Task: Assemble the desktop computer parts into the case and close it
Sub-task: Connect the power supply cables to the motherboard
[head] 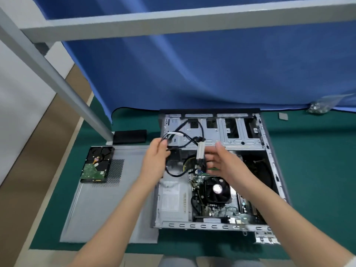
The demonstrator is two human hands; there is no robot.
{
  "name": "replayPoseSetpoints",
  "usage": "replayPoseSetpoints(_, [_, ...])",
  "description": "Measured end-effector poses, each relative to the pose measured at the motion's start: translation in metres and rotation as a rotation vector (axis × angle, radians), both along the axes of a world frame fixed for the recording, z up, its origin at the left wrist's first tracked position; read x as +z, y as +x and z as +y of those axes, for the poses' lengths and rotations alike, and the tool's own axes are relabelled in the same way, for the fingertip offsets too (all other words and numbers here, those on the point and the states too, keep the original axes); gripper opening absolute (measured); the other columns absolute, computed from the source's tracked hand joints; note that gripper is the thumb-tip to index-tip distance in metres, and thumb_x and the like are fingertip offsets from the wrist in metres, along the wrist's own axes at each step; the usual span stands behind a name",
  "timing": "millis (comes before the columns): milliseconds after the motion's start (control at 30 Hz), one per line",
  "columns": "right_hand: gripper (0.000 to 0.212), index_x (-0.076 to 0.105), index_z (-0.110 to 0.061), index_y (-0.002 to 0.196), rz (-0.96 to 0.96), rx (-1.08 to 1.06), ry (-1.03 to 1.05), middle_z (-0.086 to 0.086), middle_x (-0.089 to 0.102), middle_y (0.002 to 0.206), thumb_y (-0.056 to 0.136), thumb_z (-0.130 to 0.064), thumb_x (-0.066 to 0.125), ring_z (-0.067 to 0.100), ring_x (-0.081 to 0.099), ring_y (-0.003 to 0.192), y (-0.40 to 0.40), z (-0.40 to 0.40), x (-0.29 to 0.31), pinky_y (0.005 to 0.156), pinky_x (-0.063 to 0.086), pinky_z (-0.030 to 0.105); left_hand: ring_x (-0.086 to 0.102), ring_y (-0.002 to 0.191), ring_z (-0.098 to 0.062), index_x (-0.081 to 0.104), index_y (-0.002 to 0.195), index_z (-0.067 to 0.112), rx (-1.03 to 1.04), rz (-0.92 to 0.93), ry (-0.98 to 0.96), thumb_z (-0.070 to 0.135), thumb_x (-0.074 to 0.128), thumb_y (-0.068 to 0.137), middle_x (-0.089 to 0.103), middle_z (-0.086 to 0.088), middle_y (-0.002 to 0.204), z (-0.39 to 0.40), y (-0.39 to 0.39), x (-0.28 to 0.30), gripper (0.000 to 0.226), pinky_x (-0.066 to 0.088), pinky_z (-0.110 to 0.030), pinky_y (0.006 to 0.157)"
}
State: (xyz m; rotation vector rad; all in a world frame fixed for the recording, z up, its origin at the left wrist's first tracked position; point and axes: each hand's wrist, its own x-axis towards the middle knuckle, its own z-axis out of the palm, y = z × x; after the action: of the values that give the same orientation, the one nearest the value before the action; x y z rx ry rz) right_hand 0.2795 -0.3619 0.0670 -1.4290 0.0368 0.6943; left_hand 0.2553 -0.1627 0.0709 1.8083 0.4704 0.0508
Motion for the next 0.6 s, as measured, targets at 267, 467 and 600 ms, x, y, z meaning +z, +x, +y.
replayPoseSetpoints(267, [0.026, 0.057, -0.009, 0.092, -0.149, -0.168, -0.173, -0.007, 0.062, 0.072, 0.093, -0.035, 0.058, 0.006, 0.058, 0.059, -0.009, -0.065, -0.002, 0.054, 0.045, 0.01, 0.061, 0.072, 0.0, 0.051, 0.105, 0.041, -0.162, 0.062, -0.11, 0.019, 0.053, 0.097, 0.066, 0.01, 0.074, -0.079, -0.008, -0.005, 0.024, 0.047, -0.017, 0.067])
replayPoseSetpoints(467, [0.012, 0.055, -0.011, 0.094, -0.054, -0.2, -0.114, -0.004, 0.066, 0.069, 0.099, -0.012, 0.045, 0.009, 0.061, 0.068, -0.018, -0.096, -0.007, 0.06, 0.055, 0.026, 0.068, 0.077, -0.012, 0.06, 0.114, 0.024, -0.149, 0.123, -0.268, 0.006, 0.053, 0.095, 0.073, -0.002, 0.093, -0.105, -0.012, -0.002, 0.027, 0.057, -0.026, 0.07])
replayPoseSetpoints(600, [0.011, 0.051, -0.01, 0.097, 0.01, -0.237, -0.037, 0.003, 0.07, 0.072, 0.098, -0.004, 0.042, 0.017, 0.063, 0.068, -0.017, -0.106, -0.005, 0.056, 0.054, 0.028, 0.07, 0.085, -0.017, 0.061, 0.107, 0.036, -0.192, 0.133, -0.093, 0.005, 0.057, 0.093, 0.069, -0.002, 0.099, -0.115, -0.013, 0.001, 0.034, 0.057, -0.043, 0.082])
